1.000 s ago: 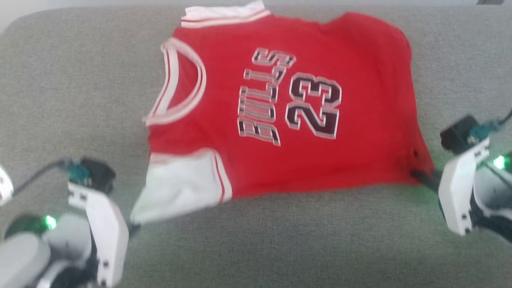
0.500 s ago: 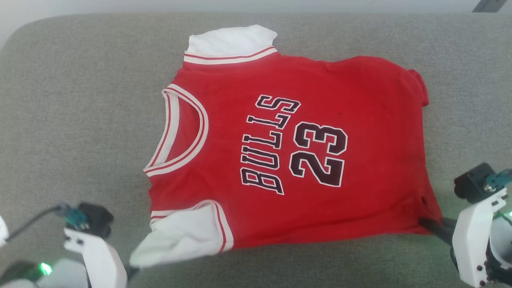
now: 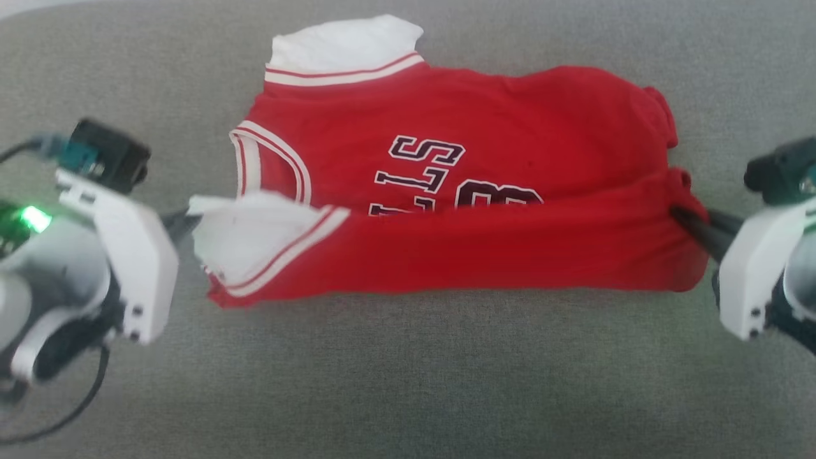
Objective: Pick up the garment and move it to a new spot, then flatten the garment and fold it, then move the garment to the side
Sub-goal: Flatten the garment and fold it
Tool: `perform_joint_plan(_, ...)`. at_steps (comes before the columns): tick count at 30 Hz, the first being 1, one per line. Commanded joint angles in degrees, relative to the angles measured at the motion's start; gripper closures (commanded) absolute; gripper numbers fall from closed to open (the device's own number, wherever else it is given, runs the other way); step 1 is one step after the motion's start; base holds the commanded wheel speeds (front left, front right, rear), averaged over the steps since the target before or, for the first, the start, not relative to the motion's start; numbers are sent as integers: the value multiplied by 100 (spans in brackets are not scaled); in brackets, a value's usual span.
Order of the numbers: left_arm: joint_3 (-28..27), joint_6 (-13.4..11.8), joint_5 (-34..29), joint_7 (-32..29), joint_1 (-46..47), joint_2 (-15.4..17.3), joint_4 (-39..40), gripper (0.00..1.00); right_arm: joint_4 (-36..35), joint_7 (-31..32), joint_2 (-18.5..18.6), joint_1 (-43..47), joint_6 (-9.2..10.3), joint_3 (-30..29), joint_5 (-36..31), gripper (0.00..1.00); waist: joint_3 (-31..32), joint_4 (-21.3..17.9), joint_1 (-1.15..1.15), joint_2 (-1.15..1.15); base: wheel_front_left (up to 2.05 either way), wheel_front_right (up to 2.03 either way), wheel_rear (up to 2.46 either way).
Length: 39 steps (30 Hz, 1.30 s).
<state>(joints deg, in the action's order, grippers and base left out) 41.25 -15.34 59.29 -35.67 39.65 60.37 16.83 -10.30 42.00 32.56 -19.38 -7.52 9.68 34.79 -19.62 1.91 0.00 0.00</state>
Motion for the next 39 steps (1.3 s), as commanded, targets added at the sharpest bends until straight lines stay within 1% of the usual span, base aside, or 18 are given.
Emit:
perform_joint_plan(1,54,112,-103,-72,174,-135,-204,100,113,-87,-29,-156,6,47,-25,100,-91,-26,0,0,0,0,0)
perform_joint_plan(4,152,440,-143,-220,699,-620,-969,100,545,-294,13,-590,6,265,-162,100,-221,-50,0,0,0,0,0)
perform_joint_plan(7,276,753,-166,-258,1078,-1054,-1767,100,1044,-467,-70,-957,6,523,-206,100,-366,-95,0,0,0,0,0)
perform_joint_plan(10,415,1018,-223,-305,1339,-1380,-2513,100,1518,-631,-135,-1296,6,801,-169,100,-502,-134,0,0,0,0,0)
perform_joint_plan(11,474,1155,-205,-294,1438,-1580,-2940,100,1765,-744,-185,-1485,6,993,-138,100,-577,-162,0,0,0,0,0)
perform_joint_plan(15,563,1373,-140,-242,1578,-1919,-3715,100,2222,-892,-253,-1766,6,1360,-20,100,-674,-198,0,0,0,0,0)
perform_joint_plan(19,664,1544,-81,-334,1642,-2192,-4361,100,2619,-937,-291,-1954,6,1658,122,100,-706,-202,0,0,0,0,0)
perform_joint_plan(22,683,1570,-33,-422,1740,-2342,-4740,100,2837,-903,-299,-2107,6,1858,167,100,-689,-199,0,0,0,0,0)
perform_joint_plan(23,696,1581,-66,-428,1793,-2377,-4802,89,2899,-917,-303,-2159,6,1894,185,84,-674,-193,0,0,0,0,0)
perform_joint_plan(24,671,1571,-94,-376,1854,-2406,-4842,59,2939,-935,-309,-2202,6,1928,210,60,-651,-186,0,0,0,0,0)
perform_joint_plan(25,671,1571,-94,-376,1854,-2406,-4842,59,2939,-935,-309,-2202,6,1928,210,60,-651,-186,0,0,0,0,0)
perform_joint_plan(26,642,1545,-99,-353,1906,-2424,-4862,27,2940,-974,-307,-2236,6,1958,237,10,-626,-176,0,0,0,0,0)
perform_joint_plan(27,640,1534,-102,-370,1939,-2429,-4868,0,2960,-1016,-289,-2259,6,1956,254,0,-595,-162,0,0,0,0,0)
perform_joint_plan(29,648,1501,-97,-443,1969,-2404,-4832,0,2964,-1092,-243,-2274,6,1940,287,0,-517,-130,0,0,0,0,0)
perform_joint_plan(32,578,1361,-128,-375,1986,-2354,-4588,0,2885,-1332,-130,-2226,6,1835,226,0,-395,-58,0,0,0,0,0)
perform_joint_plan(36,538,1073,-123,-448,1803,-2136,-4042,0,2704,-1845,-108,-2058,6,1490,36,0,-249,33,0,0,0,0,0)
perform_joint_plan(39,524,778,-110,-571,1639,-1928,-3433,0,2510,-2365,-199,-1846,6,1032,-203,0,-165,92,0,0,0,0,0)
